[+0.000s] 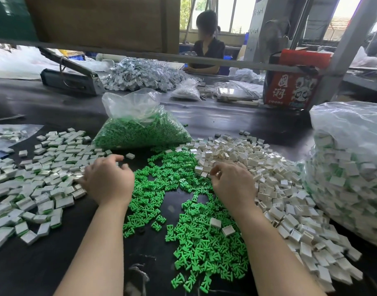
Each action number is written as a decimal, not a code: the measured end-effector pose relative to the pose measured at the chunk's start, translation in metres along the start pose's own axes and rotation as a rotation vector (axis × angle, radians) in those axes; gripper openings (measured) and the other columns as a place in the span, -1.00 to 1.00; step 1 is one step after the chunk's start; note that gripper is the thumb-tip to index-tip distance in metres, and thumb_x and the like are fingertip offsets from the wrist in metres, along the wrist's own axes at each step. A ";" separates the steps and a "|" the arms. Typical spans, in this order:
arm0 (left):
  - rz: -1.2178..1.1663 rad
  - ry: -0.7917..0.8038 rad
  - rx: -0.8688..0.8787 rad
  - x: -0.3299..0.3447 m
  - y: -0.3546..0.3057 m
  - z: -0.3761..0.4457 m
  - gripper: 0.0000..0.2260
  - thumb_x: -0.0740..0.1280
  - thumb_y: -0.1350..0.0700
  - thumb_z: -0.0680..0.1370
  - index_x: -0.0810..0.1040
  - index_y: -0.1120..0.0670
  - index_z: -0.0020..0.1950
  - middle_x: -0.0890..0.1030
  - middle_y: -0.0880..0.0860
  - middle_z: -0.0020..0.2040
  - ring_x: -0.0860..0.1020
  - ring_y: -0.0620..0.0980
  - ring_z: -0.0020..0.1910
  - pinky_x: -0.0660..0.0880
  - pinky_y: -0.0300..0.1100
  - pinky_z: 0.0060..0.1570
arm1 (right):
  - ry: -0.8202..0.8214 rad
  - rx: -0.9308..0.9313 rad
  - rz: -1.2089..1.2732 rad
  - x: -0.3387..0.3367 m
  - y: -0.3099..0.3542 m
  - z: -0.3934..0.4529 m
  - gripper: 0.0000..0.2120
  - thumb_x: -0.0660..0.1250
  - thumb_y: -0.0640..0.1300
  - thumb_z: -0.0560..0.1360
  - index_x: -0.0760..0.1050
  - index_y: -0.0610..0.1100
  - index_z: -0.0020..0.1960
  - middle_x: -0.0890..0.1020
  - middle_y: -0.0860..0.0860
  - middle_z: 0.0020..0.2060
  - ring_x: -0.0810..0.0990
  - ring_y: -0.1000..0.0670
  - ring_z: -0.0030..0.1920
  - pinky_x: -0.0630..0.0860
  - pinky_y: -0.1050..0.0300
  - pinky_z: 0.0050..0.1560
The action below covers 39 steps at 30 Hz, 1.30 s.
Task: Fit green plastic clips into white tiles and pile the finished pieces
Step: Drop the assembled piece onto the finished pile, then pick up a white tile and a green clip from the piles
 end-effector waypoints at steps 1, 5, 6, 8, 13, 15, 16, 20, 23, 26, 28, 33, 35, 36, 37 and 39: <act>-0.045 0.007 0.068 0.002 -0.014 -0.003 -0.82 0.34 0.09 0.56 0.67 0.07 0.09 0.65 0.19 0.05 0.49 0.25 0.09 0.34 0.08 0.10 | 0.005 -0.023 -0.018 0.002 0.002 0.000 -0.79 0.26 -0.02 0.58 0.60 0.06 0.16 0.65 0.07 0.06 0.52 -0.01 0.07 0.50 0.07 0.12; -0.219 0.163 0.222 0.019 -0.059 -0.026 -0.78 0.35 -0.04 0.57 0.72 0.06 0.00 0.70 0.10 -0.12 0.58 0.17 -0.05 0.50 0.04 0.04 | 0.168 -0.087 -0.059 0.026 0.007 -0.003 -0.58 0.22 -0.15 0.60 0.43 0.25 0.35 0.49 0.10 0.25 0.33 -0.03 0.23 0.34 0.04 0.20; -0.245 0.199 0.239 0.023 -0.066 -0.032 -0.77 0.36 -0.07 0.56 0.73 0.05 -0.04 0.70 0.08 -0.17 0.59 0.15 -0.09 0.51 0.02 0.02 | 0.204 -0.086 -0.056 0.031 0.007 -0.003 -0.55 0.23 -0.17 0.59 0.41 0.28 0.36 0.47 0.10 0.26 0.30 -0.03 0.24 0.33 0.03 0.22; -0.265 0.270 0.268 0.033 -0.074 -0.042 -0.70 0.35 -0.13 0.56 0.72 0.04 -0.18 0.68 0.03 -0.29 0.60 0.11 -0.18 0.51 -0.05 -0.08 | 0.199 -0.079 -0.056 0.032 0.005 -0.003 -0.61 0.24 -0.14 0.59 0.47 0.27 0.30 0.47 0.11 0.26 0.29 -0.03 0.25 0.31 0.01 0.26; -0.350 0.430 0.274 0.053 -0.083 -0.055 -0.62 0.30 -0.12 0.60 0.68 0.06 -0.28 0.54 -0.09 -0.52 0.54 -0.06 -0.42 0.38 -0.19 -0.37 | 0.102 -0.058 -0.078 0.027 0.002 -0.003 -0.85 0.28 -0.03 0.58 0.53 0.06 0.13 0.56 0.10 0.15 0.39 0.00 0.21 0.29 0.00 0.28; -0.377 0.496 0.334 0.059 -0.091 -0.061 -0.83 0.35 -0.01 0.58 0.69 0.02 -0.09 0.62 -0.12 -0.33 0.57 -0.11 -0.34 0.45 -0.21 -0.30 | 0.121 -0.031 -0.025 0.028 -0.001 -0.003 -0.80 0.28 0.03 0.57 0.52 0.03 0.16 0.56 0.11 0.12 0.40 -0.02 0.22 0.32 -0.03 0.29; -0.395 0.526 0.371 0.060 -0.096 -0.063 -0.91 0.39 0.06 0.56 0.68 -0.04 0.01 0.63 -0.16 -0.24 0.57 -0.17 -0.32 0.47 -0.25 -0.28 | 0.134 -0.019 0.035 0.028 -0.001 -0.002 -0.80 0.29 0.05 0.56 0.52 0.03 0.15 0.57 0.11 0.09 0.41 -0.03 0.21 0.34 -0.03 0.28; -0.580 0.662 0.461 0.065 -0.113 -0.077 -0.64 0.46 0.23 0.49 0.63 -0.13 0.20 0.62 -0.15 -0.05 0.58 -0.23 -0.22 0.53 -0.36 -0.23 | 0.201 0.024 0.540 0.020 0.008 0.000 -0.86 0.40 -0.03 0.52 0.57 -0.05 0.03 0.66 0.09 -0.12 0.62 0.05 -0.05 0.56 0.05 0.09; -0.724 0.673 0.433 0.062 -0.117 -0.079 -0.75 0.49 0.22 0.47 0.69 -0.04 0.10 0.67 -0.07 -0.05 0.64 -0.12 -0.21 0.61 -0.20 -0.14 | 0.276 0.094 0.849 0.020 0.011 -0.004 -0.83 0.47 -0.11 0.47 0.58 -0.12 0.03 0.70 0.00 -0.13 0.68 0.05 -0.12 0.61 0.14 -0.05; -0.819 0.702 0.354 0.064 -0.112 -0.076 -0.83 0.51 0.27 0.45 0.70 0.03 -0.05 0.72 -0.05 -0.17 0.69 -0.11 -0.18 0.60 -0.22 -0.09 | 0.251 0.147 1.004 0.016 0.007 -0.003 -0.79 0.46 -0.06 0.46 0.56 -0.11 0.04 0.70 -0.03 -0.15 0.68 0.09 -0.16 0.54 0.34 -0.20; -0.799 0.705 0.319 0.065 -0.108 -0.074 -0.84 0.54 0.25 0.42 0.69 0.03 -0.09 0.72 -0.05 -0.21 0.69 -0.11 -0.19 0.59 -0.23 -0.11 | 0.243 0.130 0.956 0.016 0.004 -0.001 -0.91 0.37 -0.07 0.54 0.55 -0.08 -0.01 0.68 -0.01 -0.19 0.62 0.18 -0.29 0.51 0.34 -0.27; -0.660 0.715 0.312 0.072 -0.104 -0.075 -0.89 0.50 0.18 0.47 0.66 -0.03 -0.16 0.67 -0.04 -0.33 0.63 -0.13 -0.35 0.56 -0.25 -0.36 | 0.374 -0.040 0.309 0.033 0.007 -0.004 -0.84 0.39 0.01 0.51 0.59 0.12 0.08 0.62 0.12 -0.05 0.53 0.13 -0.08 0.54 0.05 0.02; -0.623 0.716 0.315 0.074 -0.103 -0.075 -0.89 0.44 0.19 0.49 0.64 -0.03 -0.16 0.66 -0.02 -0.29 0.64 -0.08 -0.31 0.61 -0.17 -0.31 | 0.414 -0.098 0.104 0.038 0.013 -0.009 -0.72 0.40 0.18 0.44 0.54 0.21 0.14 0.57 0.14 0.05 0.41 0.05 0.16 0.37 -0.06 0.27; -0.605 0.709 0.323 0.073 -0.103 -0.075 -0.87 0.43 0.19 0.50 0.63 -0.04 -0.17 0.65 -0.02 -0.27 0.63 -0.12 -0.32 0.61 -0.20 -0.31 | 0.410 -0.105 0.087 0.038 0.017 -0.009 -0.72 0.40 0.20 0.43 0.54 0.21 0.13 0.57 0.13 0.06 0.39 0.03 0.19 0.35 -0.07 0.29; -0.592 0.701 0.332 0.073 -0.104 -0.075 -0.86 0.42 0.19 0.50 0.61 -0.04 -0.18 0.65 -0.02 -0.27 0.61 -0.16 -0.34 0.59 -0.24 -0.32 | 0.394 -0.110 0.099 0.037 0.019 -0.009 -0.75 0.41 0.19 0.43 0.55 0.20 0.09 0.58 0.12 0.06 0.41 0.01 0.20 0.36 -0.08 0.29; -0.591 0.697 0.328 0.074 -0.104 -0.075 -0.87 0.41 0.18 0.51 0.60 -0.04 -0.19 0.65 -0.02 -0.27 0.61 -0.17 -0.34 0.58 -0.25 -0.32 | 0.364 -0.119 0.125 0.035 0.022 -0.008 -0.81 0.43 0.13 0.43 0.57 0.17 0.04 0.62 0.10 0.04 0.46 -0.01 0.17 0.41 -0.05 0.24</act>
Point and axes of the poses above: each hand's wrist, its own z-axis towards the middle knuckle, its own x-axis out of the palm, y = z × x, the point moved 10 cm from there along z, towards the middle knuckle
